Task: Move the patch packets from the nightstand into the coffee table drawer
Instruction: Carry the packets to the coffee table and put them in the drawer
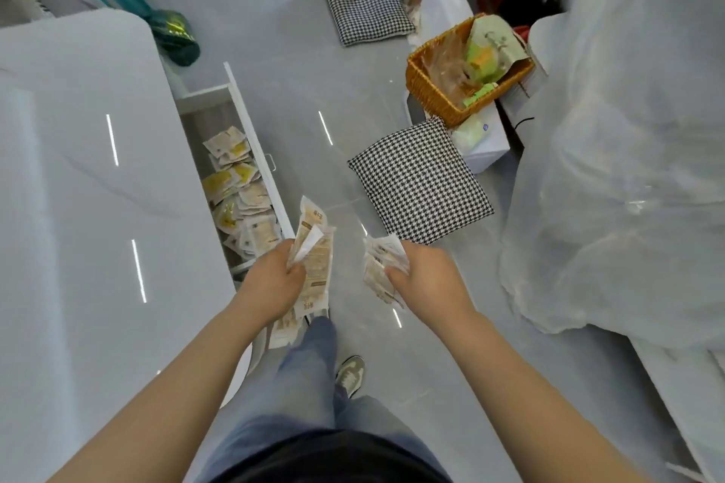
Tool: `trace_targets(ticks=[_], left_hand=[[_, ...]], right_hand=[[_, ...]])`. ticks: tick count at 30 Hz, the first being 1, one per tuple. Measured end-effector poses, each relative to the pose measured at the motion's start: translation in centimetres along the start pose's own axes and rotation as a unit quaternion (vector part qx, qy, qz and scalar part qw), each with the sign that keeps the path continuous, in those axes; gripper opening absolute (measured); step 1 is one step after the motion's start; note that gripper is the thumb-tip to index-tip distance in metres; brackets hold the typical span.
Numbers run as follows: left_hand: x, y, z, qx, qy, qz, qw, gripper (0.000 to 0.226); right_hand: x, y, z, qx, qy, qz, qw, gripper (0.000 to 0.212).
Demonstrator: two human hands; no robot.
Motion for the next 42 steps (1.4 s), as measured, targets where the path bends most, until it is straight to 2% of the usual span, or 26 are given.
trace_targets(ticks=[4, 10, 18, 28, 36, 42], left_hand=[[3.1, -2.6, 0.5, -0.024, -0.029, -0.015, 0.999, 0.034], [7.0, -5.5, 1.9, -0.044, -0.063, -0.025, 0.997, 0.031], [10.5, -7.7, 3.0, -0.116, -0.127, -0.09, 0.981, 0.028], [12.1, -7.7, 2.6, -0.24, -0.242, -0.205, 0.917, 0.023], [11.3, -8.2, 5.0, -0.305, -0.29, -0.262, 0.868, 0.022], [10.8, -9.3, 8.2, -0.337, -0.326, -0.276, 0.839, 0.023]], right_hand=[[5.0, -0.2, 3.4, -0.03, -0.037, 0.039, 0.998, 0.016], [11.4, 0.1, 7.2, -0.069, -0.101, 0.064, 0.99, 0.013], [19.6, 1.1, 10.4, -0.09, -0.195, 0.143, 0.966, 0.018], [26.9, 0.6, 15.6, -0.171, -0.356, 0.23, 0.889, 0.022], [29.2, 4.2, 19.9, -0.221, -0.428, 0.279, 0.831, 0.02], [29.6, 7.2, 23.8, -0.256, -0.444, 0.297, 0.805, 0.02]])
Point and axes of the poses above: each hand's wrist, its own x-axis towards the middle knuckle, its own y-axis out of the palm, z = x × y, the point moved 8 cm from there along x, towards the middle knuckle, and after that the axes turned 1 degree about -y, right-handed, at the moved point
